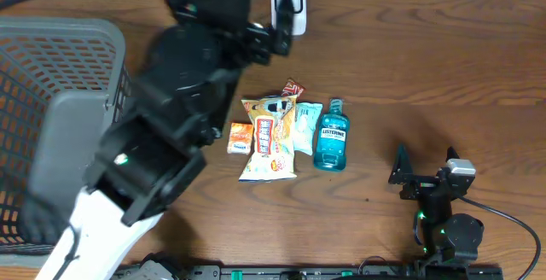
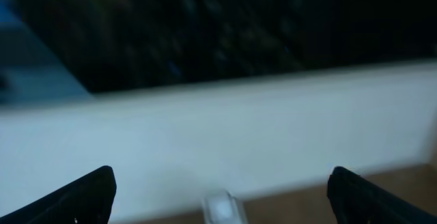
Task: Scan the item barcode
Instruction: 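Lift the snack bag out and drop it on the table centre, then withdraw the left gripper from the table to a low pose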
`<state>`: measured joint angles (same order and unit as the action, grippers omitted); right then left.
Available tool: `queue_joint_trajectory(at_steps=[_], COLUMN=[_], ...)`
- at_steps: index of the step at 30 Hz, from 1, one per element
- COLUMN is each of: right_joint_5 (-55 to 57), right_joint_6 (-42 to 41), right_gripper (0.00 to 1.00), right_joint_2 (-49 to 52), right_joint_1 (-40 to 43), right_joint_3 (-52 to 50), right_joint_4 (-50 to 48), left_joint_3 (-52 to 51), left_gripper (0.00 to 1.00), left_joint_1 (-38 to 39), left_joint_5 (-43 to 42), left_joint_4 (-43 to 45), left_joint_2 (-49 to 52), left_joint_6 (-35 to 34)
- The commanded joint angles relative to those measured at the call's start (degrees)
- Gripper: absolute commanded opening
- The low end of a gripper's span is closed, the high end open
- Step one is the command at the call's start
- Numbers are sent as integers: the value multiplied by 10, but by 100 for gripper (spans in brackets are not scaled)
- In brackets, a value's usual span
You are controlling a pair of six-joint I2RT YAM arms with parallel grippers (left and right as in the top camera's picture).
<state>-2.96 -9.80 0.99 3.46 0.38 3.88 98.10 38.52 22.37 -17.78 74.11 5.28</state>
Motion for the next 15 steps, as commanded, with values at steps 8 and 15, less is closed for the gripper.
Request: queue_joint_trajectory(at_steps=[8,15], right_joint_5=[3,3], right_joint_6=[7,7], right_gripper=[99,99], right_joint_2=[-2,-2], right_joint_1=[-5,-5], right_joint_3=[-1,-1], right_joint_4=[2,2], left_joint_3=[70,70], left_gripper=[98,98], left_joint_1=[-2,-2], left_joint_5=[212,212], left_joint_4=[-68,-92], left_joint_2=[-79,-154], left_joint_6=[157,156])
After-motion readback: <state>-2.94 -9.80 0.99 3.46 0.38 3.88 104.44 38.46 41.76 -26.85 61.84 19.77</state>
